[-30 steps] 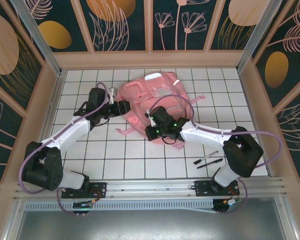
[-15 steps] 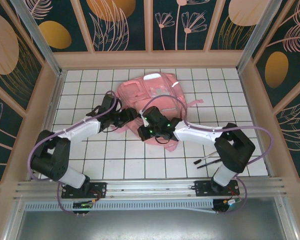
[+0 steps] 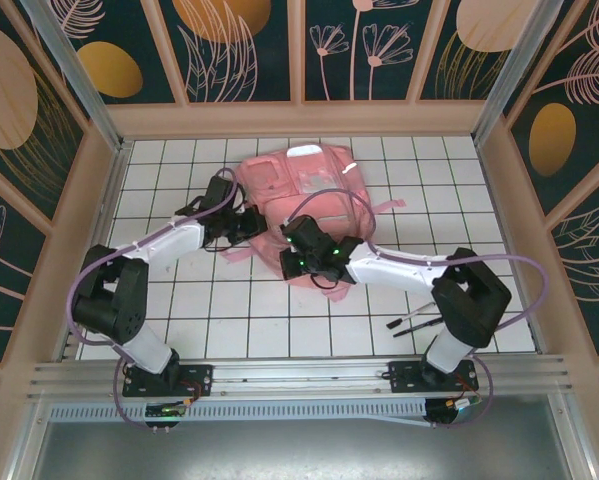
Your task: Pack the student bag
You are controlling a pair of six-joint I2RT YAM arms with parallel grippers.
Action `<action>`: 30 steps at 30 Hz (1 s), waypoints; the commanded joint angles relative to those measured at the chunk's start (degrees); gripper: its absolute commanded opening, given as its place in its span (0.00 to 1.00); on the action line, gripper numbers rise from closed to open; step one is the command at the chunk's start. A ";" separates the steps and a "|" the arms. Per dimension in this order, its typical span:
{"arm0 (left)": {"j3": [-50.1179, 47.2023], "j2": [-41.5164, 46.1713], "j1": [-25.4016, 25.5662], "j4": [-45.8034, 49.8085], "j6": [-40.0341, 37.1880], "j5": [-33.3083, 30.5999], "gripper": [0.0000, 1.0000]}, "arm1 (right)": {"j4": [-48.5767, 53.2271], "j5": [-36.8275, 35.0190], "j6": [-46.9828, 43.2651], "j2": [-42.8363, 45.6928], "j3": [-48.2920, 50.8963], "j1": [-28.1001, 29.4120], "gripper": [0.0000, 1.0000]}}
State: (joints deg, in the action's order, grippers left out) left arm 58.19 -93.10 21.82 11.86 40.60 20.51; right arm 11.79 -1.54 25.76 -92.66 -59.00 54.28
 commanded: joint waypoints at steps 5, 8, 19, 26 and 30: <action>2.06 1.52 -4.91 4.83 -14.55 -3.75 0.00 | 15.80 -3.57 4.07 5.29 4.83 -8.06 0.00; 3.15 0.29 -5.62 5.36 -19.07 -1.43 0.00 | 15.29 -3.19 1.41 5.65 6.56 -10.36 0.00; 30.66 -19.39 -14.17 21.67 -23.49 -2.51 0.12 | 9.36 5.93 -9.03 2.22 0.87 -5.53 0.00; 26.04 -11.72 -14.18 23.25 -16.42 -6.91 0.43 | 1.12 8.48 -8.00 -8.10 -10.76 -0.69 0.00; 12.31 -2.54 -13.98 20.56 -10.41 -3.09 0.44 | -1.20 9.63 -8.24 -11.45 -13.96 0.65 0.00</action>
State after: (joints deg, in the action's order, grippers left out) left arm 77.30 -101.10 7.29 31.14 24.56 16.21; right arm 13.58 5.76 18.68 -103.09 -70.19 53.91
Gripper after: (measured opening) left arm 0.434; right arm 0.047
